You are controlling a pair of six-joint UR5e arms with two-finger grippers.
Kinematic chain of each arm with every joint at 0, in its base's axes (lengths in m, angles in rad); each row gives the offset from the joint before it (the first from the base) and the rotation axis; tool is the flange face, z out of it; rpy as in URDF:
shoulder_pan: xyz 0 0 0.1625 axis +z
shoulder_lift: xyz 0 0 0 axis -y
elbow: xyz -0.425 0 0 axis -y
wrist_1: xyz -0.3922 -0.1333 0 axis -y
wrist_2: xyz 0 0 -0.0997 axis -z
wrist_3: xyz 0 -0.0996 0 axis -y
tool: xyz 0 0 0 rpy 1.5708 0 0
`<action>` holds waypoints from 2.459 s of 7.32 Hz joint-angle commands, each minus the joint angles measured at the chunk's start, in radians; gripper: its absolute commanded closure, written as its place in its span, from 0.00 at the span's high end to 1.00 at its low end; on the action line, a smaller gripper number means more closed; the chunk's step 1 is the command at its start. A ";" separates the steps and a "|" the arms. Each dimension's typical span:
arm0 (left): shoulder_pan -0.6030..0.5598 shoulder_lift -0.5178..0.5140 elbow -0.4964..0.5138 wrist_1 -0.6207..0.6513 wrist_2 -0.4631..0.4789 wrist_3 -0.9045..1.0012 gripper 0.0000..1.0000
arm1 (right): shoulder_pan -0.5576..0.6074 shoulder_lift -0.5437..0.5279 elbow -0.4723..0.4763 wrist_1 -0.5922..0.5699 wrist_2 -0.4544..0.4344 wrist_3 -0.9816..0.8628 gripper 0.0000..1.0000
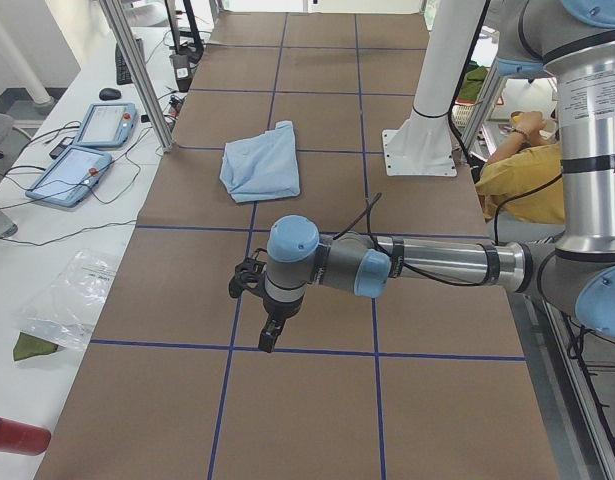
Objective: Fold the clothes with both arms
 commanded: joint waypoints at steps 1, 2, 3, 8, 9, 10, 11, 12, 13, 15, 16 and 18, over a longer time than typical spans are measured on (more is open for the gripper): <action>-0.031 0.012 0.000 0.027 -0.008 -0.017 1.00 | 0.004 -0.017 -0.002 0.022 0.004 0.001 1.00; -0.036 0.026 -0.003 0.045 -0.034 -0.086 1.00 | 0.004 -0.029 -0.002 0.021 0.006 0.002 1.00; -0.036 0.052 -0.012 0.062 -0.140 -0.194 1.00 | 0.004 -0.031 -0.002 0.021 0.010 0.001 1.00; -0.033 0.061 -0.095 0.038 -0.172 -0.194 1.00 | 0.004 -0.029 0.000 0.022 0.010 0.001 1.00; -0.033 0.061 -0.094 0.035 -0.172 -0.195 1.00 | 0.004 -0.029 -0.003 0.021 0.018 0.001 1.00; -0.033 0.063 -0.097 0.035 -0.172 -0.195 1.00 | 0.004 -0.029 -0.009 0.021 0.024 0.002 1.00; -0.033 0.063 -0.098 0.035 -0.172 -0.195 1.00 | 0.004 -0.028 -0.006 0.021 0.023 0.001 1.00; -0.033 0.061 -0.100 0.032 -0.172 -0.195 1.00 | 0.004 -0.031 -0.005 0.022 0.014 -0.007 1.00; -0.034 0.061 -0.101 0.032 -0.172 -0.195 1.00 | 0.004 -0.029 0.003 0.022 0.012 -0.012 1.00; -0.034 0.066 -0.120 0.033 -0.172 -0.197 1.00 | 0.004 -0.031 0.006 0.022 0.012 -0.012 1.00; -0.034 0.066 -0.120 0.033 -0.172 -0.198 1.00 | 0.004 -0.029 0.008 0.022 0.013 -0.012 1.00; -0.034 0.066 -0.111 0.033 -0.172 -0.198 1.00 | 0.004 -0.027 0.006 0.024 0.013 -0.012 1.00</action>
